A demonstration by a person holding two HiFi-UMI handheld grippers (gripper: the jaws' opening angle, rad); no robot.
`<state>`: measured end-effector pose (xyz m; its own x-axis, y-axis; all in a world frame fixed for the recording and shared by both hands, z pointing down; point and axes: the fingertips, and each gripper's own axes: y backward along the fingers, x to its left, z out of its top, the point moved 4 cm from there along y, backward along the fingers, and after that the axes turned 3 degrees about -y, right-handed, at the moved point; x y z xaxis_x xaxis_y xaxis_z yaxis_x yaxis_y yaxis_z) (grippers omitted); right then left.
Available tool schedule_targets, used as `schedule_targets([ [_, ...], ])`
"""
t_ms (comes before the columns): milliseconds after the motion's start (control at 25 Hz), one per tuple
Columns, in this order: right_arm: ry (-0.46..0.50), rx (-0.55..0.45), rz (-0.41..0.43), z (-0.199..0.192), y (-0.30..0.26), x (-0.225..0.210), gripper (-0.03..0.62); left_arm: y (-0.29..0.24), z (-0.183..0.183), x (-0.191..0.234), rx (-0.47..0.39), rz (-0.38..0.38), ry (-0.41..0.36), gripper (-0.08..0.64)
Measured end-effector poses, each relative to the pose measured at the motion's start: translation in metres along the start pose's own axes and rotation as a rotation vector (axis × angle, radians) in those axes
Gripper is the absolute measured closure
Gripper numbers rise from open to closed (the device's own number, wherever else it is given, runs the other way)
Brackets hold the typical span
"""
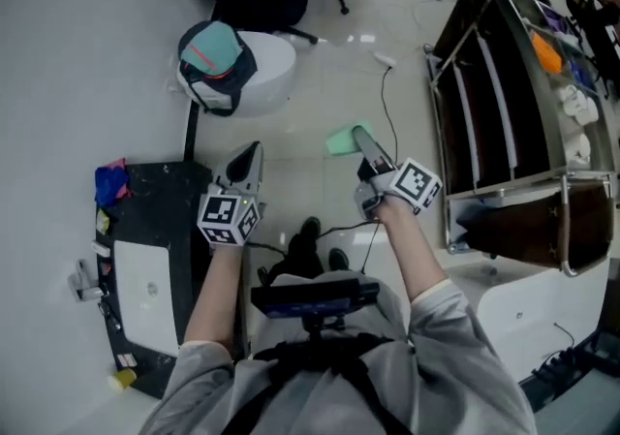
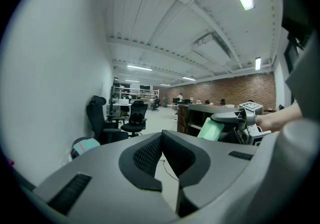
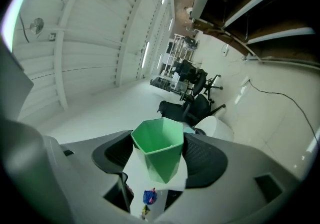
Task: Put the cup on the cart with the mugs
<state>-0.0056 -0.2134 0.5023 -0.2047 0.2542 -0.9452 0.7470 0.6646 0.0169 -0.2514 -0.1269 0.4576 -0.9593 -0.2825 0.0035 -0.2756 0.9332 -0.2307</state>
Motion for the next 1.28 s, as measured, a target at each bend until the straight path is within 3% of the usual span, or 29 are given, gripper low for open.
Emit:
schedule_targets([
  [280, -0.023, -0.277, -0.066, 0.063, 0.032, -0.017, 0.276, -0.106, 0.026, -0.032, -0.017, -0.287, -0.048, 0.554],
  [480, 0.027, -0.440, -0.186, 0.096, 0.068, -0.030, 0.276, -0.159, 0.041, -0.062, -0.021, -0.479, -0.096, 0.554],
  [680, -0.022, -0.621, -0.196, 0.124, 0.119, -0.029, 0.276, -0.203, 0.049, -0.118, -0.018, -0.650, -0.123, 0.554],
  [960, -0.036, -0.785, -0.246, 0.166, 0.200, -0.039, 0.276, -0.245, 0.062, -0.216, -0.013, -0.819, -0.165, 0.554],
  [1280, -0.009, -0.846, -0.286, 0.230, 0.290, -0.056, 0.276, -0.292, 0.080, -0.351, -0.005, -0.931, -0.201, 0.554],
])
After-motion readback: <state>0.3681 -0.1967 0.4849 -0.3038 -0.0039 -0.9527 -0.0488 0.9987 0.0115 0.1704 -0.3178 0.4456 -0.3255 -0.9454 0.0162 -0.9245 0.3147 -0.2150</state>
